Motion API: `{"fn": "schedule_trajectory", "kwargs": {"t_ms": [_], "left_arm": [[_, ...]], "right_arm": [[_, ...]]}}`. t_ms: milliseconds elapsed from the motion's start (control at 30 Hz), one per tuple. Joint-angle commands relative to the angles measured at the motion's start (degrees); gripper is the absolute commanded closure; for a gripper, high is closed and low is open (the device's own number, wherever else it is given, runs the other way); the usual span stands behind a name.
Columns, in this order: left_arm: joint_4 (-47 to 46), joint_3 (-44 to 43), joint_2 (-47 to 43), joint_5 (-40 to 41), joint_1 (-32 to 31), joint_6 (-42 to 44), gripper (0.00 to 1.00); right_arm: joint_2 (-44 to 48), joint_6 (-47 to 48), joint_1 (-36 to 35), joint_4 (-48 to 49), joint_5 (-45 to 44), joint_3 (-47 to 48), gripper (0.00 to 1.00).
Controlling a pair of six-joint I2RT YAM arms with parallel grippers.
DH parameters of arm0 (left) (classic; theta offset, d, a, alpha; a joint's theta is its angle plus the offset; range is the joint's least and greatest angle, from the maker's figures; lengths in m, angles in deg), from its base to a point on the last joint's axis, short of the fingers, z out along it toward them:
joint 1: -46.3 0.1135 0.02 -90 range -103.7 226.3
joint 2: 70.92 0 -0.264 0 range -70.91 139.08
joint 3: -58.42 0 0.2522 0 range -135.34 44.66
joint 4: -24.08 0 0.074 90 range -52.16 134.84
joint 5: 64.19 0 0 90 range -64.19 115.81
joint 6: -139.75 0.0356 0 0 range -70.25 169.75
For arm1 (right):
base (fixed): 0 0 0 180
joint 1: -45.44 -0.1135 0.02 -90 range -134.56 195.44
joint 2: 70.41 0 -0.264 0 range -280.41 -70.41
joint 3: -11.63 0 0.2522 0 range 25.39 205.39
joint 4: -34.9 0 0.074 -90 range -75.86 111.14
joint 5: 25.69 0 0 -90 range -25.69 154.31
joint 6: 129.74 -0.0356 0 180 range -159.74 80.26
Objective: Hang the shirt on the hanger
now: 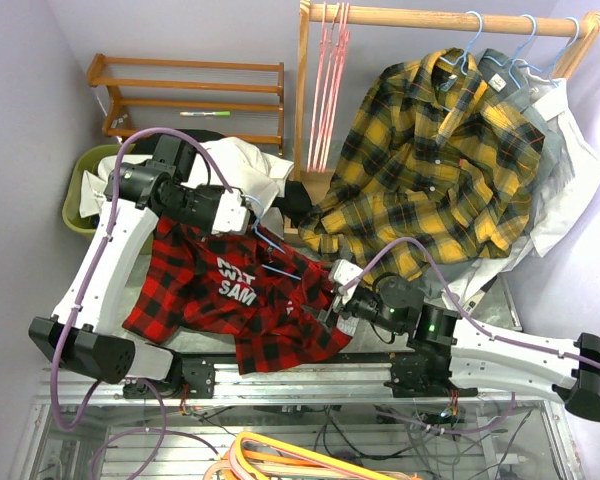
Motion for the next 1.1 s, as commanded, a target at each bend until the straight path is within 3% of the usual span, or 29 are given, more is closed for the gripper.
{"fn": "schedule_trajectory", "kwargs": {"t_ms": [0, 167, 467, 900, 967, 1000, 1067], "left_arm": [[3.92, 1.04, -0.39, 0.88, 0.01, 7.83, 0.93], [6.88, 2.96, 0.96, 1.18, 0.01, 15.19, 0.93], [6.89, 2.01, 3.91, -0.36, -0.32, 17.19, 0.93], [6.88, 4.62, 0.23, -2.29, -1.36, 18.23, 0.93], [6.89, 4.97, -0.19, -2.8, -1.71, 18.03, 0.93], [6.89, 5.0, -0.38, -3.07, -1.86, 17.79, 0.93], [6.89, 5.11, -0.73, -3.55, -2.28, 17.33, 0.93]], "right_arm": [[2.2, 4.09, -0.3, 0.46, -3.11, 0.11, 0.0], [0.69, 5.39, -0.33, -5.43, 0.06, 3.28, 0.0], [-2.65, 7.34, -0.21, -19.64, 14.41, 11.94, 0.0], [-8.06, 9.57, 3.46, -14.79, 14.65, 11.79, 0.05], [-9.84, 9.93, 4.5, -14.13, 15.62, 12.73, 0.12], [-10.93, 9.82, 5.25, -14.27, 16.59, 13.45, 0.2], [-12.86, 9.31, 7.1, -14.25, 19.61, 14.85, 0.53]]}}
